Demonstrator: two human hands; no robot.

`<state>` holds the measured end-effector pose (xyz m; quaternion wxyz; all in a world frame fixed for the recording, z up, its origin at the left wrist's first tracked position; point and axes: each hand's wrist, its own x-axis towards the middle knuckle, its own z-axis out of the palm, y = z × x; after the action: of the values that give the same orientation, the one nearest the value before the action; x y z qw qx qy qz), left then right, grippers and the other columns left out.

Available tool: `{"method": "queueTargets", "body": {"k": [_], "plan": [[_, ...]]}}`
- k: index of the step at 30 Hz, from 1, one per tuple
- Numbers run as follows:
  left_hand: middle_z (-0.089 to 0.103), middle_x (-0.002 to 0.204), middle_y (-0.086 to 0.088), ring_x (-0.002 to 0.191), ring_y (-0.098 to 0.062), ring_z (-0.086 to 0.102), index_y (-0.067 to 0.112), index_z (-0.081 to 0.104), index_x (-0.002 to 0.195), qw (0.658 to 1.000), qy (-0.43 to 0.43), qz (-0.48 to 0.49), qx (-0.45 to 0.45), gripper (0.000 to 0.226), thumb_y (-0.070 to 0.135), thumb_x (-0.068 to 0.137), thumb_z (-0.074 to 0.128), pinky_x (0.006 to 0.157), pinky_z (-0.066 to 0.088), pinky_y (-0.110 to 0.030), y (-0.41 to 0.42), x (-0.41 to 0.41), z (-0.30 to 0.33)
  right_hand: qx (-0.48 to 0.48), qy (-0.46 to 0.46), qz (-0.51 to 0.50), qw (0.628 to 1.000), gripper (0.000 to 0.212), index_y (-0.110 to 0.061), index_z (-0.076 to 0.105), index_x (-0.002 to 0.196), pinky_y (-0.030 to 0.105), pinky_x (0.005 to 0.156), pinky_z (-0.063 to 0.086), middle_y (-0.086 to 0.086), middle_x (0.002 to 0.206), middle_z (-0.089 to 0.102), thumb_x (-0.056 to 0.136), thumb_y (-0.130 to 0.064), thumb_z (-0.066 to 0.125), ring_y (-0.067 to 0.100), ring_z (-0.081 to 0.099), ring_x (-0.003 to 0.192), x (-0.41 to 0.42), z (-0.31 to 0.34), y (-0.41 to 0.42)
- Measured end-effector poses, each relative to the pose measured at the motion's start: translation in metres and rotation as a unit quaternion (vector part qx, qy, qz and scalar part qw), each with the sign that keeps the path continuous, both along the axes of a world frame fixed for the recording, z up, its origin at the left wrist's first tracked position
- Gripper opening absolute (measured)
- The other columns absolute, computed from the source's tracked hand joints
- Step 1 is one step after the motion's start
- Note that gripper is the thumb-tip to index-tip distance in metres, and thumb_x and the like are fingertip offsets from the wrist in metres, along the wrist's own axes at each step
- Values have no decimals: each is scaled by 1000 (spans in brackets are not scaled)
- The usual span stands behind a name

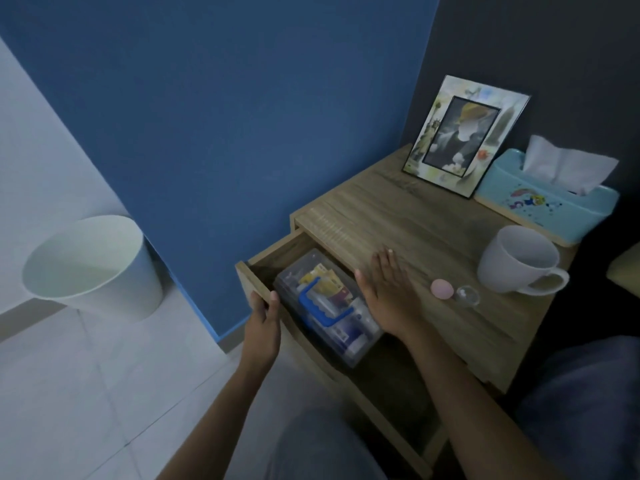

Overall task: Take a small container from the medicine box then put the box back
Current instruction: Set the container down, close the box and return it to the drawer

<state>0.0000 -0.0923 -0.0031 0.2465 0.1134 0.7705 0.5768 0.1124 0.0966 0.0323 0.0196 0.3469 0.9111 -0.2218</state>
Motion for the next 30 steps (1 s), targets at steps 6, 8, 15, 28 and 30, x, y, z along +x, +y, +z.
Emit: {"method": "queueTargets", "body": {"k": [6,8,15,28,30], "plan": [[24,159,-4,146,-25,26,18,16,153,999,-19,-39,-26,72,58,94,28,118,20,-39,20,-11,-3,-4,14,0,1000,111,-17,-6,154,33,120,-6,1,164,-11,64,-80,-23,13,-13,150,0,-3,3],[25,159,-5,146,-25,26,18,18,153,998,-15,-54,-27,72,58,94,28,120,20,-41,29,-15,-4,7,13,-1,1000,113,-15,-7,154,33,121,-6,1,164,-11,64,-80,-25,13,-13,150,-1,-7,4],[23,160,0,146,-21,24,23,19,152,993,-25,-113,-5,77,66,89,28,118,18,-38,58,-25,-4,39,22,-8,999,116,-14,-3,154,32,122,-5,2,165,-6,63,-82,-25,14,-9,151,-2,-17,5],[29,157,-7,145,-21,27,12,26,149,983,-43,-180,-7,71,57,96,17,105,21,-22,94,-36,3,53,-6,-4,999,103,-14,-7,155,34,120,-7,2,165,-11,74,-78,-13,14,-13,151,-4,-12,3],[22,160,-6,147,-20,21,11,19,151,978,-43,-205,-9,68,53,98,15,104,20,-21,96,-38,4,48,-5,-2,999,113,-14,-7,155,35,120,-7,2,164,-11,64,-79,-21,15,-14,151,-4,-10,3]]}}
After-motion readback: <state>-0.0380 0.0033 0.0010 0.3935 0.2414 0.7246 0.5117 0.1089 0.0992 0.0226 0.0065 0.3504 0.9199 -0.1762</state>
